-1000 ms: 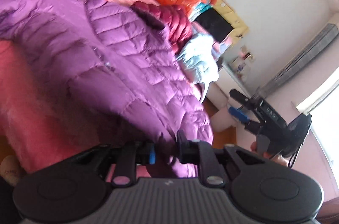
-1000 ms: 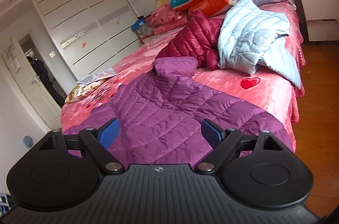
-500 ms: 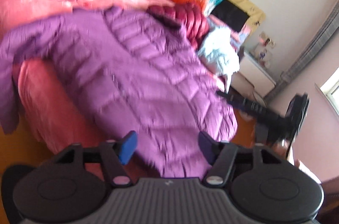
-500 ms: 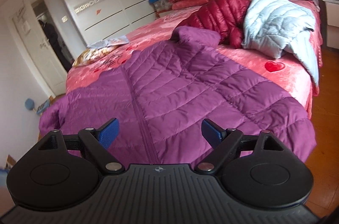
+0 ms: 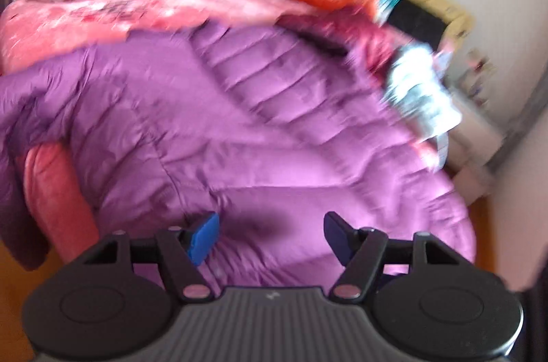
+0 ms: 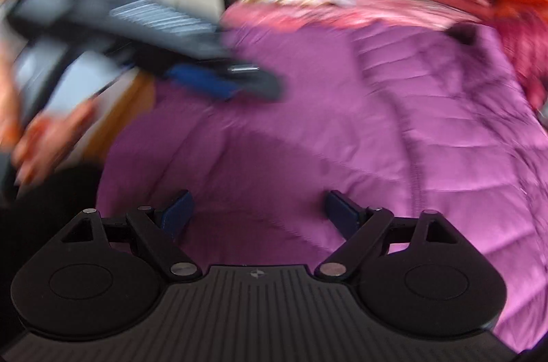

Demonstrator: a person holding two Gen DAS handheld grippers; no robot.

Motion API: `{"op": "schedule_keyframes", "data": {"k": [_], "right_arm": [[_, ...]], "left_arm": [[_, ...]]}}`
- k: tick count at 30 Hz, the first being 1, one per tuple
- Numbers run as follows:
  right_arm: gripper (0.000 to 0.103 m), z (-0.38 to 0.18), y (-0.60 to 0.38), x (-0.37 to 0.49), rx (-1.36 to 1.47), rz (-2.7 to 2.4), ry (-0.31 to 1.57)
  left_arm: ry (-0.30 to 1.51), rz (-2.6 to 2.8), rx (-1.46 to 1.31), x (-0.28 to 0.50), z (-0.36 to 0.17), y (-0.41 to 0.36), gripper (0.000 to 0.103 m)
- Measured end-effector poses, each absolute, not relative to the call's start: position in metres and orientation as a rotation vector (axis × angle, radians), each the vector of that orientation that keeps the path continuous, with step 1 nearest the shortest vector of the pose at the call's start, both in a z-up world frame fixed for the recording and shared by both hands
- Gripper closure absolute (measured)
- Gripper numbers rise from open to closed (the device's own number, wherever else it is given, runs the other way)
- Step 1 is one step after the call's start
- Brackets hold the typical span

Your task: Fold large clothes

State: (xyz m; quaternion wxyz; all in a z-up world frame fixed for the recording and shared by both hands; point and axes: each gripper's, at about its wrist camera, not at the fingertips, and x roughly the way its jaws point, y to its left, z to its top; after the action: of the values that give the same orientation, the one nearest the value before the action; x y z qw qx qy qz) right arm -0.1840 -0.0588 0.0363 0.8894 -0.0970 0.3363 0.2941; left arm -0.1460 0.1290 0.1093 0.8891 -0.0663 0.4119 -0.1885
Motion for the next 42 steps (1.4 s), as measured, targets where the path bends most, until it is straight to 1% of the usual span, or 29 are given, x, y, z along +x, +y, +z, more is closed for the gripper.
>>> {"op": "schedule_keyframes", "data": {"k": [3, 6, 10, 14, 17, 19, 21, 25, 28, 34, 38, 42], "right_arm": [[0.000, 0.021, -0.047, -0.183, -0.266, 0.642, 0.717], [0.000, 0.013, -0.049, -0.176, -0.249, 0.656, 0.739], [0.000, 0.013, -0.058, -0.165, -0.220, 0.679, 0.757], [0.000, 0.017, -0.069, -0.159, -0.199, 0.698, 0.762], [0.000, 0.024, -0.071, -0.174, -0.174, 0.705, 0.760], [0.000, 0.036, -0.084, -0.182, -0.147, 0.707, 0.753], [0.000, 0.045, -0.095, -0.181, -0.098, 0.684, 0.728], [0.000, 0.063, -0.131, -0.168, 0.049, 0.594, 0.686], [0.000, 0.072, -0.159, -0.161, 0.132, 0.482, 0.644], [0.000, 0.102, -0.202, -0.148, 0.253, 0.275, 0.564], [0.000, 0.120, -0.221, -0.122, 0.322, 0.141, 0.554], [0.000, 0.142, -0.229, -0.099, 0.317, 0.056, 0.527]], "left_arm": [[0.906, -0.341, -0.100, -0.141, 0.078, 0.131, 0.037], [0.872, -0.349, -0.082, -0.147, 0.065, 0.133, 0.036], [0.859, -0.351, -0.017, -0.152, 0.062, 0.125, 0.036], [0.863, -0.345, -0.063, -0.151, 0.073, 0.127, 0.036], [0.848, -0.332, -0.086, -0.155, 0.087, 0.130, 0.036], [0.809, -0.338, -0.090, -0.156, 0.102, 0.132, 0.035], [0.772, -0.350, -0.105, -0.152, 0.115, 0.133, 0.032], [0.698, -0.348, -0.122, -0.132, 0.131, 0.128, 0.028], [0.654, -0.315, -0.106, -0.116, 0.131, 0.122, 0.028], [0.622, -0.274, -0.132, -0.083, 0.120, 0.116, 0.026], [0.583, -0.259, -0.091, -0.062, 0.116, 0.108, 0.025], [0.539, -0.241, -0.081, -0.042, 0.115, 0.106, 0.020]]}}
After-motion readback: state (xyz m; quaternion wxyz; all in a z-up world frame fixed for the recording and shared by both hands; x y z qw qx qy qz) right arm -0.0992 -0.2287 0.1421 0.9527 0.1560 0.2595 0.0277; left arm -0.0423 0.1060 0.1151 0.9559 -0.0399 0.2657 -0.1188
